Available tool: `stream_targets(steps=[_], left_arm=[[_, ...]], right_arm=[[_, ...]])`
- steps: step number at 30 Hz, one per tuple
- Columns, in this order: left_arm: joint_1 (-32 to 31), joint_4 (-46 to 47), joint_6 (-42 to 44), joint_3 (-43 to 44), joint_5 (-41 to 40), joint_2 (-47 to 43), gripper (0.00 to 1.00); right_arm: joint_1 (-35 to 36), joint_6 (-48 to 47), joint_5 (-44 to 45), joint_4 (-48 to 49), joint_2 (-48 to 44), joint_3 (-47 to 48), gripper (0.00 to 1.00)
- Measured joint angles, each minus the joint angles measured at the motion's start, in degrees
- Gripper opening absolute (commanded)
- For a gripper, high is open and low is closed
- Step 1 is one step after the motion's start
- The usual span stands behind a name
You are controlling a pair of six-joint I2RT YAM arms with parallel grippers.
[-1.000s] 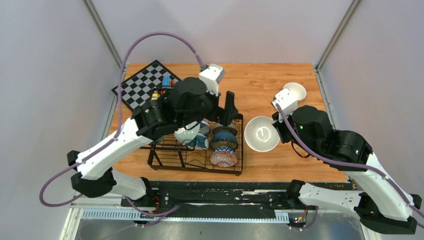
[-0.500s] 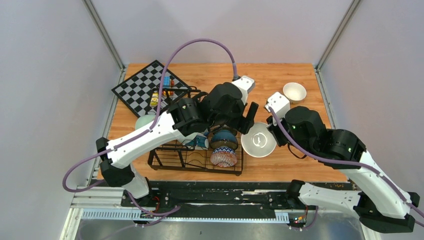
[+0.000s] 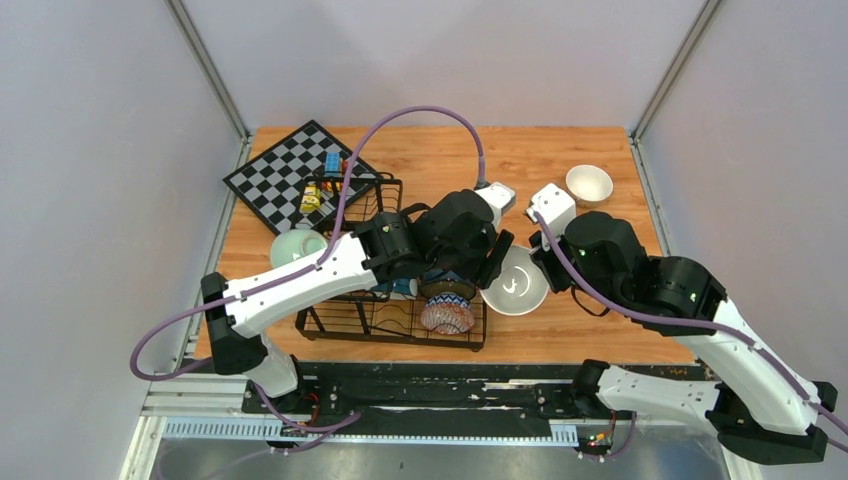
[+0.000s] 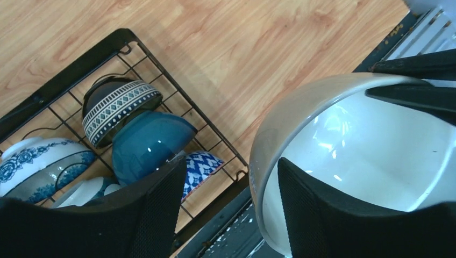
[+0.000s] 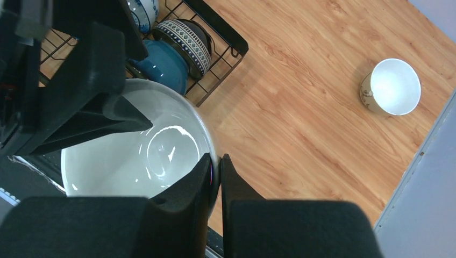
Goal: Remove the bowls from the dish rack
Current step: Place the bowl with the bowl.
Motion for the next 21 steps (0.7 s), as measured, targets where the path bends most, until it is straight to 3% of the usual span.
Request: stream_targets(steps=[9, 18, 21], left_arm=[[-0.02, 1.46, -0.72, -1.18, 0.13, 0.00, 0.41], [-0.17, 2.12, -2.16, -1.18, -0.07, 0.02, 0.03], [-0.24, 1.86, -2.40, -1.18, -0.63, 0.33, 0.00]], right_arm=[[0.00, 1.07, -0.59, 0.74, 0.13, -0.13, 0.00], [0.00, 2.25, 0.57, 2.10, 0.79, -1.73, 0.00], [0.00, 2.54, 0.90, 2.84, 0.98, -1.90, 0.00]])
